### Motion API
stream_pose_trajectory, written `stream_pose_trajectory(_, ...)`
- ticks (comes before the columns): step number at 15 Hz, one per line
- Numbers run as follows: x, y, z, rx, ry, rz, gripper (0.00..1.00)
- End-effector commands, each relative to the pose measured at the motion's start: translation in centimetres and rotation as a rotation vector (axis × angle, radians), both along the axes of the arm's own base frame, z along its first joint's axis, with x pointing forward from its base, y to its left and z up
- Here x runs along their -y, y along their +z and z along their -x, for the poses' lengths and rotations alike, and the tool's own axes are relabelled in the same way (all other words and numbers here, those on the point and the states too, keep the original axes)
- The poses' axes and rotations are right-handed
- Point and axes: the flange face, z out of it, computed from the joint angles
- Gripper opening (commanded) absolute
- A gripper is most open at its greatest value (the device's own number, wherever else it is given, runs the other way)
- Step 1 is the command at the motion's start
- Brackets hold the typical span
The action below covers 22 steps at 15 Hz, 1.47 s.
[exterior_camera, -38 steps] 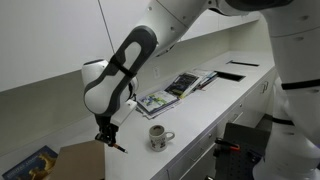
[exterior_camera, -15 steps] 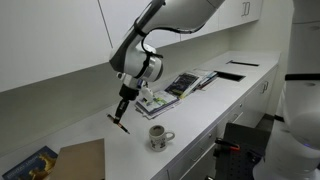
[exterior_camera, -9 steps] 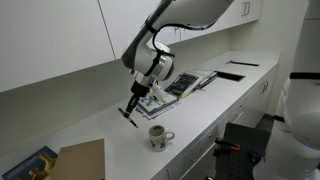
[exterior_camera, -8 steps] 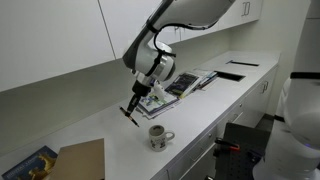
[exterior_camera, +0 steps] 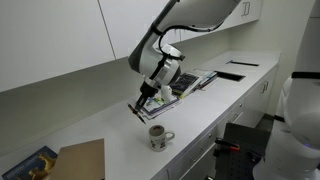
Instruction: Put the yellow pen inside the white mug
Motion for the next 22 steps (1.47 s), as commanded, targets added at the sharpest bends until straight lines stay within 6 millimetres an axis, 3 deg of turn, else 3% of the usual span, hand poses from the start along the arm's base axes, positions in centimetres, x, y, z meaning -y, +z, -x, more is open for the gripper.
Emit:
stream_pose_trajectory(1,0.0,-1.1,1.7,-0.016,-0.027,0.026,0.04)
stream_pose_trajectory(8,0.6,-2.7,3.1,-0.048,-0.053,0.065,0.04)
stream_pose_trajectory(22,0.8,-9.2,3.9,-0.181,-0.088,0.131,0.04)
